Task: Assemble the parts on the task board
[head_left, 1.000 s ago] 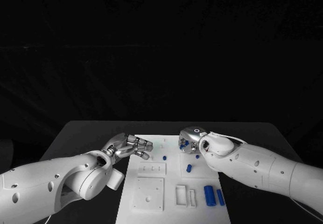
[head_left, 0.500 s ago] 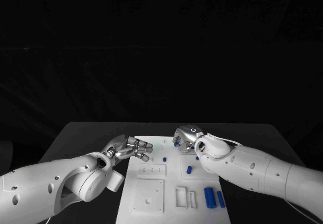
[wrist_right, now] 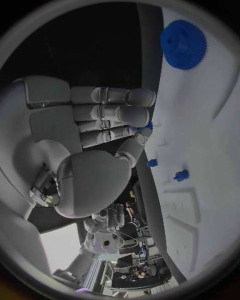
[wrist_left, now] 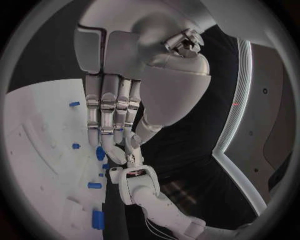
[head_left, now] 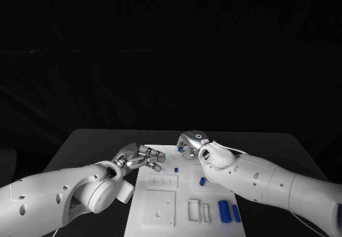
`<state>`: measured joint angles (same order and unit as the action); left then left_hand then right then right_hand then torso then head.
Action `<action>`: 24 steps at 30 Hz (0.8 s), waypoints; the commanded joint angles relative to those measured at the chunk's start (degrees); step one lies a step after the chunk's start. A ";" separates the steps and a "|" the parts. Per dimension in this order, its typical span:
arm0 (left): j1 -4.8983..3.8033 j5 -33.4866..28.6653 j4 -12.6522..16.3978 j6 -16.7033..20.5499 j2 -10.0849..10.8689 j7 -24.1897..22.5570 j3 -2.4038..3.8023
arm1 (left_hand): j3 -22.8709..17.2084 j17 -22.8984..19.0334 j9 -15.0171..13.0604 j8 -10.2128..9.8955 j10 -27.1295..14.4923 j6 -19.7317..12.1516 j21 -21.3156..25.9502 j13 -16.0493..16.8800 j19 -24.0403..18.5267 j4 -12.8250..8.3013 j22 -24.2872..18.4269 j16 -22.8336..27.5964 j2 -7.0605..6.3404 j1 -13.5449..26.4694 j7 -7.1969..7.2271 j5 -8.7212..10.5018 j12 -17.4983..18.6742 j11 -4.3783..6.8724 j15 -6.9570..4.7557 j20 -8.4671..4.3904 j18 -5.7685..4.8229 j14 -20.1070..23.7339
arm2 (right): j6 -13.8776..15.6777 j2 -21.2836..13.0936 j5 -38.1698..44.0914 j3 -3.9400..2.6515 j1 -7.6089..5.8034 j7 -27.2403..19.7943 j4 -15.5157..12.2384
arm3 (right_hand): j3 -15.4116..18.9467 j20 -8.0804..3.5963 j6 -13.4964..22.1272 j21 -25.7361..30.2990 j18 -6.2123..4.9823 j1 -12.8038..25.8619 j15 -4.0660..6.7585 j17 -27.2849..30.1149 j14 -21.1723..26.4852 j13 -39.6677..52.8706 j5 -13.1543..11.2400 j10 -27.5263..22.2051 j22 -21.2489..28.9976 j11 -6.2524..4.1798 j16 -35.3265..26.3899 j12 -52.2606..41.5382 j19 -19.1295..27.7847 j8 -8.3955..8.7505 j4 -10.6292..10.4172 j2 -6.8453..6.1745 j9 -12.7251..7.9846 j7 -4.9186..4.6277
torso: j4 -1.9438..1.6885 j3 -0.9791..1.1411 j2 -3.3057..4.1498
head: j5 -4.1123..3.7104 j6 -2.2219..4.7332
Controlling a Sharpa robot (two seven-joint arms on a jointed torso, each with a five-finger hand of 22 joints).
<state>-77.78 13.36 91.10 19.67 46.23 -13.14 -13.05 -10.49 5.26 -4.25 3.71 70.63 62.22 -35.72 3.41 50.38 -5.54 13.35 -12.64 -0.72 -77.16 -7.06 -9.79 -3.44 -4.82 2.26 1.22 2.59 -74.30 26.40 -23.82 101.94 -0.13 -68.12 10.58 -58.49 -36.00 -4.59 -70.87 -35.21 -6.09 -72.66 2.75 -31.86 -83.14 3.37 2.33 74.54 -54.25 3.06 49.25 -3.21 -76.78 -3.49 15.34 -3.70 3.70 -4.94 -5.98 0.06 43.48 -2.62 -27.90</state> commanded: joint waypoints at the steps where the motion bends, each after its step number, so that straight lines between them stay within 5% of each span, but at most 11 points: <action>1: -0.18 0.19 0.07 -0.78 -0.22 -0.09 0.07 | -0.36 -0.05 0.08 -0.10 -0.25 -0.51 0.19 -0.02 0.33 0.07 -0.05 0.20 -0.22 0.19 -0.08 0.29 0.04 -0.01 0.19 0.11 -0.20 -0.09 | 1.93 0.66 1.36 -0.02 -0.02 0.95 0.83 | -0.60 -0.07 -0.40 0.64 -0.68 -0.40 0.43 0.04 0.07 0.11 0.41 1.46 -0.65 -1.09 -0.24 -0.16 -0.50 -0.14 -0.07 -0.15 0.10 -0.04 | -0.16 0.02 0.15 | 0.16 0.04; 6: -0.34 0.19 0.13 -0.76 -0.27 0.00 0.08 | -0.36 -0.05 0.08 -0.10 -0.25 -0.51 0.19 -0.02 0.33 0.07 -0.05 0.20 -0.22 0.19 -0.08 0.29 0.04 -0.01 0.19 0.11 -0.20 -0.09 | 2.54 1.62 1.61 -0.03 -0.03 1.32 2.25 | -0.72 -0.06 -0.42 1.30 -0.68 -0.40 0.43 0.09 0.08 0.11 0.42 1.50 -1.46 -1.10 -0.23 -0.16 -0.69 -0.14 -0.09 -0.24 0.10 -0.03 | -0.72 -0.21 0.39 | 0.17 0.00; 16: -0.80 0.25 0.40 -0.76 -0.25 0.09 0.09 | -0.36 -0.05 0.08 -0.10 -0.25 -0.51 0.19 -0.02 0.33 0.07 -0.05 0.20 -0.22 0.19 -0.08 0.29 0.04 -0.01 0.19 0.11 -0.20 -0.09 | 2.44 2.80 1.49 -0.02 0.00 0.53 3.85 | -0.72 -0.04 -0.41 2.66 -0.64 -0.39 0.40 0.27 0.04 0.10 0.41 1.45 -3.00 -1.08 -0.24 -0.16 -1.18 -0.16 -0.10 -0.27 0.10 -0.05 | -1.28 -0.47 0.98 | -0.23 0.20; 24: -1.05 0.37 0.51 -0.81 -0.25 0.17 0.09 | -0.36 -0.05 0.08 -0.10 -0.25 -0.51 0.19 -0.02 0.33 0.07 -0.05 0.20 -0.22 0.19 -0.08 0.29 0.04 -0.01 0.19 0.11 -0.20 -0.09 | 2.28 3.12 1.47 -0.02 0.01 0.34 4.23 | -0.72 -0.04 -0.41 2.66 -0.64 -0.39 0.40 0.27 0.04 0.10 0.41 1.45 -3.00 -1.08 -0.24 -0.16 -1.18 -0.16 -0.10 -0.27 0.10 -0.05 | -1.21 -0.51 1.04 | 0.08 0.18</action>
<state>-78.64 13.41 91.40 19.65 46.09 -12.85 -13.03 -10.49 5.27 -4.25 3.71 70.64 62.22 -35.72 3.41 50.37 -5.54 13.36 -12.64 -0.72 -77.16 -7.06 -9.79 -3.45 -4.82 2.26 1.22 2.59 -74.30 28.41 -20.79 102.55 -0.14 -68.10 11.23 -54.36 -36.38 -4.69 -70.84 -32.69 -5.70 -72.64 2.88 -31.63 -83.01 3.40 2.61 74.53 -57.24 3.05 49.24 -3.03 -77.72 -3.44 15.26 -3.72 3.74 -4.96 -7.21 -0.41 44.48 -2.66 -27.72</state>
